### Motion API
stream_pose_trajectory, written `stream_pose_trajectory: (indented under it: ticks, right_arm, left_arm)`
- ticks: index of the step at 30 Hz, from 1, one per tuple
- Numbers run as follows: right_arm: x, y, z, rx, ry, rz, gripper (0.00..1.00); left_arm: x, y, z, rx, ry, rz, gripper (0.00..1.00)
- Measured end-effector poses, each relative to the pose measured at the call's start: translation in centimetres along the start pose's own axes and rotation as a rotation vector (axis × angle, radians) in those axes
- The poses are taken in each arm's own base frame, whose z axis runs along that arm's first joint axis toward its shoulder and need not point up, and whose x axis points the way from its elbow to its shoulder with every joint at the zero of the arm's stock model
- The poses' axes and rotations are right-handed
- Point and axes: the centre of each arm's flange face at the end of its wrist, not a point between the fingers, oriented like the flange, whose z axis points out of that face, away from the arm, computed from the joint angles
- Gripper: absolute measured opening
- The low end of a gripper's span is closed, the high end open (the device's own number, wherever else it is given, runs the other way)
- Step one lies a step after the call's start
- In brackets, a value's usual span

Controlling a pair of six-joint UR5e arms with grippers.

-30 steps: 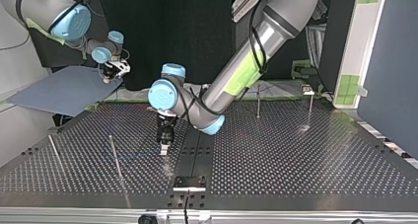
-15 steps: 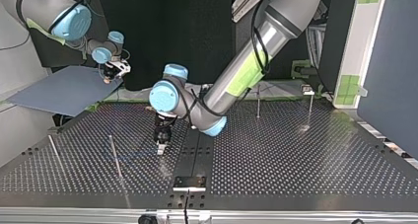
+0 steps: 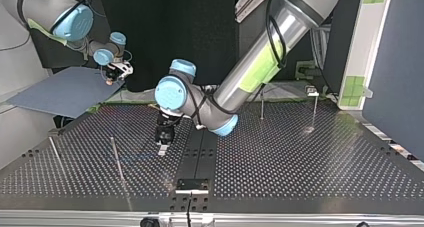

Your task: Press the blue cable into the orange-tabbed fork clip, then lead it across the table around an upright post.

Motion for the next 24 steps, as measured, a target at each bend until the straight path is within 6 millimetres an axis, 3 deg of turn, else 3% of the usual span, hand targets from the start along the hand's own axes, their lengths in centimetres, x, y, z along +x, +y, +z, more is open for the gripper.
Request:
stream_pose_trajectory:
  ticks: [24]
  right_arm:
    - [-0.2,-0.9,-0.3,0.016,-0.012,-0.015,0.00]
  left_arm:
    - [-5.2,-3.0,-7.0,0.065,-0.030,0.064,1.00]
